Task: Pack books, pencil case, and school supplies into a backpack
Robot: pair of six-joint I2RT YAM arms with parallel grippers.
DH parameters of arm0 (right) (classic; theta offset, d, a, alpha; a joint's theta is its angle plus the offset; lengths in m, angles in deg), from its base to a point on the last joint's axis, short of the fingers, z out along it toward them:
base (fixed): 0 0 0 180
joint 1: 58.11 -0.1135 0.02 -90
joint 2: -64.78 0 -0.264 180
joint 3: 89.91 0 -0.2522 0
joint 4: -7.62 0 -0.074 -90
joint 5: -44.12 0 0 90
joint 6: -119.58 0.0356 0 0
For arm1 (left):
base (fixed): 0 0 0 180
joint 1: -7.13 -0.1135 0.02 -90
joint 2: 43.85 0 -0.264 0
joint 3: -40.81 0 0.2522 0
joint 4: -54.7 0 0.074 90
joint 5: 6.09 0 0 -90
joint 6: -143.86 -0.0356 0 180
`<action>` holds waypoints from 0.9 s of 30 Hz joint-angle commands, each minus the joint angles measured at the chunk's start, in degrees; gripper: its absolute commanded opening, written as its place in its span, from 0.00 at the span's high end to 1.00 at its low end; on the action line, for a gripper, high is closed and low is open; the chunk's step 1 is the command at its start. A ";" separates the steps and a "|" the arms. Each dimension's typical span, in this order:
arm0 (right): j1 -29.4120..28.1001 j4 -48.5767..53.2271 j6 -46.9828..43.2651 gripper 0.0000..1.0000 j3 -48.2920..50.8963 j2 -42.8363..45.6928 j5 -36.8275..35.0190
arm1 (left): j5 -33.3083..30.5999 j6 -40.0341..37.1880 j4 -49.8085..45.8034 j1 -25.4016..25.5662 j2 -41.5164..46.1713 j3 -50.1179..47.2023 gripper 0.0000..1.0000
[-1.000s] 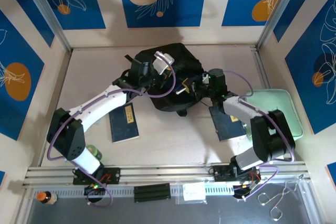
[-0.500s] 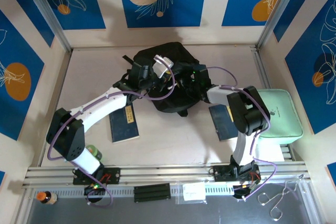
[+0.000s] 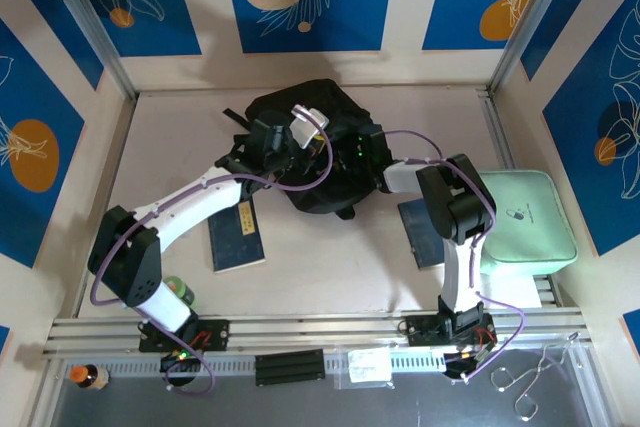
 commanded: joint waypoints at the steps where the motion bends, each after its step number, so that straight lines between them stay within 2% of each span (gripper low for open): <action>1: 0.37 4.14 -1.50 0.53 2.32 6.71 1.72 | -1.13 1.35 2.46 -0.28 0.61 -0.82 1.00; 6: 0.05 6.83 -3.18 0.53 9.44 14.46 2.14 | -0.81 3.46 3.14 -1.63 -0.08 -2.04 1.00; 11: -2.12 12.65 -10.63 0.54 15.58 24.90 -3.94 | -0.30 4.84 3.40 -2.12 -0.46 -2.94 1.00; 13: -2.35 15.22 -13.78 0.53 17.79 29.68 -5.88 | 0.86 5.36 2.36 -2.32 -0.38 -3.20 0.97; 14: -2.44 17.17 -15.18 0.53 18.31 31.89 -7.07 | 1.69 5.72 1.66 -2.32 -0.35 -3.12 0.92; 18: -2.66 27.70 -23.03 0.46 17.95 40.97 -14.62 | 10.07 11.94 -3.28 -3.57 1.38 -2.80 0.54; 22: -2.52 32.91 -33.34 0.34 14.89 46.29 -15.69 | 15.72 17.51 -5.50 -4.51 5.73 -5.17 0.35; 24: -2.48 33.97 -37.01 0.32 13.09 46.73 -14.90 | 14.25 19.38 -6.83 -4.94 8.08 -7.12 0.27; 27: -2.71 35.30 -41.28 0.30 9.46 44.83 -12.27 | 6.49 23.26 -12.02 -6.30 11.74 -9.75 0.16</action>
